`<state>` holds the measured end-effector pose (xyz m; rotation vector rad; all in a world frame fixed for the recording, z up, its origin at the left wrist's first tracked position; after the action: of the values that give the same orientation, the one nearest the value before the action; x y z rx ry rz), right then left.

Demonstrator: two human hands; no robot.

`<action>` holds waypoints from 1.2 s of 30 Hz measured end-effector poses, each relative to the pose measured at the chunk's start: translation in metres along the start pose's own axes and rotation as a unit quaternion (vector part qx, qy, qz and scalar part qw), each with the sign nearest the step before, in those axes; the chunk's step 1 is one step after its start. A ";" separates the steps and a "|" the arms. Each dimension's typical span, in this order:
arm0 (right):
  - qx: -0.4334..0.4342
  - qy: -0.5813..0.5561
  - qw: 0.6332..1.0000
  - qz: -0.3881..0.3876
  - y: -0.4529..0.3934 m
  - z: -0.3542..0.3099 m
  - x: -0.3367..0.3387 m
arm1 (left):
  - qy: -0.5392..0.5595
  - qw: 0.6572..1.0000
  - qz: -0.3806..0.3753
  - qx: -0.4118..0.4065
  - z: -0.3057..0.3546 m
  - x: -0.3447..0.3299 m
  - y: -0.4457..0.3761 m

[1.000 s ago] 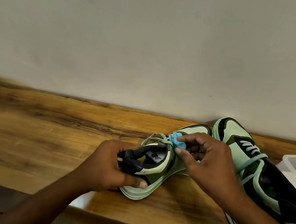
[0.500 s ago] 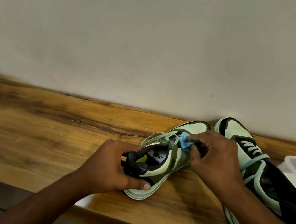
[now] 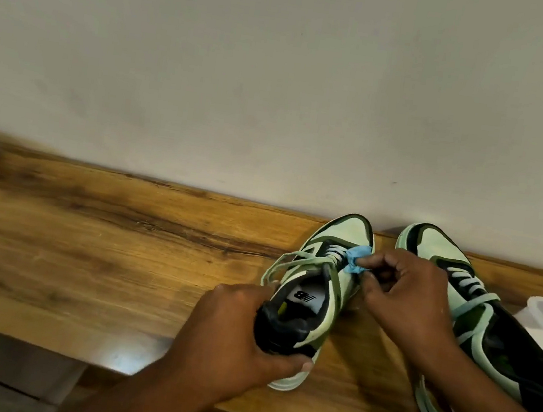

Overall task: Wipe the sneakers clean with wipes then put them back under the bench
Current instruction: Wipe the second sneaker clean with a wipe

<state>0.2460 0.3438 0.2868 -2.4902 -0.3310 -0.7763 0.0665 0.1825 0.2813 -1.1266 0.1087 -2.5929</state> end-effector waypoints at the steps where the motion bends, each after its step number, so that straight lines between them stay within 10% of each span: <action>1: 0.003 -0.017 1.000 -0.012 0.003 -0.004 -0.002 | -0.015 1.000 0.005 -0.005 0.003 -0.003 0.002; 9: 0.025 -0.105 0.994 0.000 -0.009 -0.005 0.013 | -0.097 0.995 -0.004 -0.007 0.020 -0.020 0.015; 17: 0.204 0.078 0.971 -0.097 -0.020 -0.023 -0.008 | -0.116 0.993 -0.027 0.003 0.021 -0.027 0.016; 36: -0.012 -0.046 0.999 0.024 0.005 -0.015 0.027 | 0.007 1.000 0.021 0.019 0.008 -0.042 -0.012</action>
<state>0.2625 0.3336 0.3112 -2.5516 -0.2942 -0.6517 0.0963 0.2077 0.2601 -1.0813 0.0853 -2.5547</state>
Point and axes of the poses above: each hand's wrist, its own y-axis away from the middle knuckle, its own x-axis out of the back of the hand, z = x × y, the point moved 5 cm from there along -y, towards the middle knuckle, and after that the axes turned 2 degrees about -y, right-handed, at the moved point
